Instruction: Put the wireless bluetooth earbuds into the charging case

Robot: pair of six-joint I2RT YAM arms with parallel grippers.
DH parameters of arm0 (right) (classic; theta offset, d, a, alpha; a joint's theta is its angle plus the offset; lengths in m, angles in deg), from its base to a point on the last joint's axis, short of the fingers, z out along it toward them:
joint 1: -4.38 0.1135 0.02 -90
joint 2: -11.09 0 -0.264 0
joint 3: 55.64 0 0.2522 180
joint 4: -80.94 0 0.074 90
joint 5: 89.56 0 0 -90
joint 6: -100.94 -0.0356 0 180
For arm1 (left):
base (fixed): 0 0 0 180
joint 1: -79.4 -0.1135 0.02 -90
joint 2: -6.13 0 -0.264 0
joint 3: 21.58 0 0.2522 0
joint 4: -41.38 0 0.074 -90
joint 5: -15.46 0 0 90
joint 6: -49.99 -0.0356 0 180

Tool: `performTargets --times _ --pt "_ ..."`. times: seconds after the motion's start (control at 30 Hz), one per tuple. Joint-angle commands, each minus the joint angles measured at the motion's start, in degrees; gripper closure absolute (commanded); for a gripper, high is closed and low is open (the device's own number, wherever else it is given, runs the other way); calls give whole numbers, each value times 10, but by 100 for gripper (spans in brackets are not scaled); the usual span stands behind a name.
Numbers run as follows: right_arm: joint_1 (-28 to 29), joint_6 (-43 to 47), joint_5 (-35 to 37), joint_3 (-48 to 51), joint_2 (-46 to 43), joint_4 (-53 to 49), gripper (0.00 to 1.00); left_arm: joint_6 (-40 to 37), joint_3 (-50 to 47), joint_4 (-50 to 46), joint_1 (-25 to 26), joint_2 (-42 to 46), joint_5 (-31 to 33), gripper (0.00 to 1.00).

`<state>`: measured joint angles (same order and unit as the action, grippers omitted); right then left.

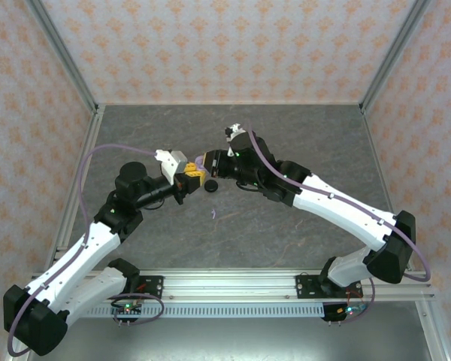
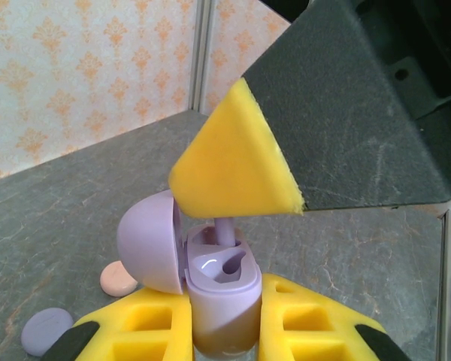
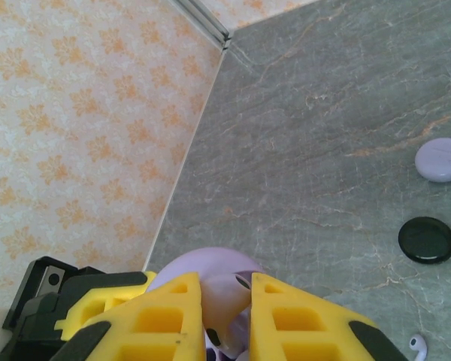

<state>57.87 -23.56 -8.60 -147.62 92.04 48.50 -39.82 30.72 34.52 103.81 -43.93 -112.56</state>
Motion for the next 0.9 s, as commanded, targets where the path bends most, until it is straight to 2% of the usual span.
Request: performTargets --times 0.0,0.27,0.37,0.5,0.63,0.87 --pt "4 0 -8 -6 -7 -24 83 0 22 18 7 2 11 100" --pt "4 -13 -42 -3 3 -19 80 3 22 24 7 0 8 100" --pt "4 1 -40 -14 2 -27 74 3 22 24 7 0 8 100" --pt "3 35 -30 -42 -9 -55 60 1 22 18 7 0 8 100" --pt "-4 62 4 -51 -34 -93 51 -2 20 7 7 8 18 100" --pt "-28 68 44 -3 -60 -149 50 -6 4 -40 7 42 58 100"
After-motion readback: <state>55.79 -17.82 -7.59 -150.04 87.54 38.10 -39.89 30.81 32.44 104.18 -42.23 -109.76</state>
